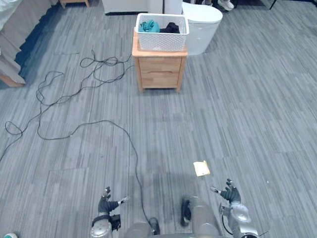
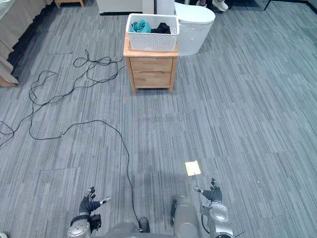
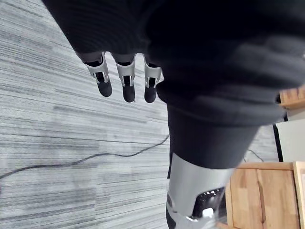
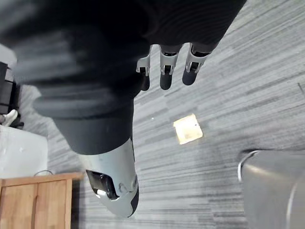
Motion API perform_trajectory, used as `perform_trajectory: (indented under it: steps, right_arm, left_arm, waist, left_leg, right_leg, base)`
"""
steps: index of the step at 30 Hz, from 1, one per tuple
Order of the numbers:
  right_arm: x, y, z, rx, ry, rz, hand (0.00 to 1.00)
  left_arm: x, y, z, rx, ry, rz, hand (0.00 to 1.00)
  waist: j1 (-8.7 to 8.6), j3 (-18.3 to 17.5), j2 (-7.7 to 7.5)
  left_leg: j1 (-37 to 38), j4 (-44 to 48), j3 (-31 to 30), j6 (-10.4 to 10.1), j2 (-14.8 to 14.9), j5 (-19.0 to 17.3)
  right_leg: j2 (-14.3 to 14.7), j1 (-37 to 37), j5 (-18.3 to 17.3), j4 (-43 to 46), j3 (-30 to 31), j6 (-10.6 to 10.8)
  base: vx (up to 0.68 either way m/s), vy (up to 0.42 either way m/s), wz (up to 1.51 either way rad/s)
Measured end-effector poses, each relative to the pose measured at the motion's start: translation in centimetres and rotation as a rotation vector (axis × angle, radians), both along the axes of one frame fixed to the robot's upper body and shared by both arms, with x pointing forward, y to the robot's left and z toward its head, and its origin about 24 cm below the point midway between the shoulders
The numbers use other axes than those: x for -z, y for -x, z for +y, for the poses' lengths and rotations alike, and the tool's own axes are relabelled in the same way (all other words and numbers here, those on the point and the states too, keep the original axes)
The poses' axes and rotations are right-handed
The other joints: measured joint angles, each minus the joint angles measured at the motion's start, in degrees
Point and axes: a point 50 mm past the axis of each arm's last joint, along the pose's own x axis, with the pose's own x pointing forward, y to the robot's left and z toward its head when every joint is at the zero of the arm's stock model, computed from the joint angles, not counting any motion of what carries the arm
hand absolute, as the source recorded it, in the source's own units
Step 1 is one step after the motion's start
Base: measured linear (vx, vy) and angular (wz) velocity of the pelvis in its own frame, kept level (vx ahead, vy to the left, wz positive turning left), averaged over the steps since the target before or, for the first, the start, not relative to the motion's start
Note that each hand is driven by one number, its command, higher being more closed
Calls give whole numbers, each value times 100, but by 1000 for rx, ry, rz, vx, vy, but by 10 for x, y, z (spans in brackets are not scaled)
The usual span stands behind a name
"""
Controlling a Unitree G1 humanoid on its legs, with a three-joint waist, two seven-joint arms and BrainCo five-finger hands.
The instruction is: Pick up the laundry basket with both hands and put the clothes into the washing machine.
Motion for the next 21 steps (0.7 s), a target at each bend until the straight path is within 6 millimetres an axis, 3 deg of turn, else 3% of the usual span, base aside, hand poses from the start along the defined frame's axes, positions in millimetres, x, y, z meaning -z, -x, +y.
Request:
perform_trajectory:
  steps: [1,2,3,4,5,6,7,8,10,12,13,14,15,16,17,18,19,20,21]
  right_arm:
    - [1,3,-1,-2,4,7,0]
    - [0,1,-2,-10,12,2,0]
    - [-4,-4,-1,-19,14,-19,0]
    - [-6,-7,-1,-26,17,-32,0]
    - [-8,-9,0,-46,26,-41,0]
    - [-8,-9,1,-52,26,-39,0]
    - [-7,-10,4,-57,18,-40,0]
    - [-9,-11,8,-51,6,-54,0]
    - [-14,-17,11,-55,5,-94,0]
    - [-18,-22,11,-58,7,-116,0]
    - [-18,-23,9,-50,6,-112,0]
    - [-17,-21,8,-37,5,-110,0]
    - [-17,-19,6,-32,9,-104,0]
    - [-14,-15,2,-33,19,-85,0]
    - [-10,-12,3,-29,14,-63,0]
    - [-9,-10,6,-29,7,-56,0]
    - [-5,-2,7,-25,3,-36,0]
    - [-2,1,8,-28,6,-20,0]
    - [-1,2,10,-33,4,-14,0]
  left_arm:
    - [2,4,-1,-5,5,13,0]
    - [6,12,-4,-15,17,36,0]
    - [8,16,-4,-21,22,48,0]
    - [9,18,-5,-25,28,54,0]
    - [11,23,-8,-38,42,63,0]
    - [12,24,-9,-39,45,66,0]
    - [11,23,-10,-39,50,63,0]
    - [11,21,-12,-38,56,55,0]
    - [10,19,-16,-38,66,46,0]
    - [7,13,-17,-33,67,21,0]
    - [5,8,-17,-31,67,6,0]
    - [4,6,-18,-25,65,-1,0]
    - [5,7,-20,-25,69,2,0]
    - [6,10,-23,-30,75,10,0]
    - [8,12,-21,-32,72,25,0]
    - [8,12,-20,-31,67,27,0]
    - [8,12,-19,-29,64,30,0]
    - [10,13,-20,-29,67,36,0]
    - [9,13,-18,-30,63,37,0]
  waist:
    - [-69,-46,-57]
    - [-49,-102,113]
    - [-30,-66,183]
    - [-30,-29,253]
    - [27,15,387]
    - [97,18,412]
    - [174,64,365]
    - [244,103,255]
    - [277,100,138]
    - [409,110,123]
    - [471,141,78]
    - [517,162,45]
    - [557,154,49]
    - [584,66,208]
    - [579,16,192]
    - [557,-23,110]
    - [538,-118,-2]
    - [531,-144,-16]
    - [535,-131,-77]
  left_leg:
    - [94,161,-127,-156,80,-97]
    - [-212,1051,-111,-294,336,-108]
    - [-530,1903,-25,-564,514,51]
    - [-806,2665,9,-830,682,276]
    - [-1407,4231,49,-951,1085,761]
    - [-1633,4914,145,-883,1264,717]
    - [-1990,5829,350,-639,1511,577]
    - [-2254,6090,568,-450,1566,469]
    - [-2804,5811,908,-275,1529,322]
    - [-3337,4703,949,-189,1290,270]
    - [-3524,3543,821,-185,976,300]
    - [-3514,2156,597,-342,630,552]
    - [-3457,1455,426,-354,533,803]
    - [-3479,811,211,-355,495,1142]
    - [-3482,1119,188,-9,425,1783]
    - [-3488,1261,193,44,336,1798]
    - [-3491,1453,275,283,193,1640]
    - [-3396,1567,379,463,142,1413]
    - [-3260,1558,434,495,65,1300]
  right_leg:
    - [-9,-7,466,336,8,-292]
    - [119,-51,168,783,-74,-471]
    - [249,72,-39,834,-94,-523]
    - [353,233,-139,806,-108,-580]
    - [621,684,-240,562,-97,-717]
    - [747,949,-277,409,-48,-770]
    - [893,1561,-338,63,53,-855]
    - [891,2129,-376,-255,183,-902]
    - [852,2748,-400,-773,397,-893]
    - [776,3086,-533,-1044,579,-743]
    - [663,3248,-649,-1066,646,-666]
    - [522,3483,-768,-1138,685,-554]
    - [506,3585,-832,-1189,761,-476]
    - [516,3778,-1041,-1250,886,-354]
    - [405,3985,-1334,-1158,949,-177]
    - [284,3990,-1454,-1003,947,-135]
    - [84,3765,-1606,-357,956,-68]
    - [-65,3316,-1626,711,972,-11]
    - [-163,3063,-1585,1389,979,81]
  base:
    - [759,-283,61]
    - [780,-311,26]
    - [644,-272,-6]
    - [670,-272,-24]
    - [542,-211,-31]
    - [677,-228,-46]
    - [638,-177,-41]
    - [614,-158,-31]
    - [563,-79,-36]
    - [577,40,-49]
    - [496,117,-44]
    - [592,174,-46]
    - [387,152,-61]
    - [612,320,-62]
    - [531,307,-49]
    - [690,333,-24]
    - [602,249,-19]
    - [604,247,-25]
    - [568,272,-20]
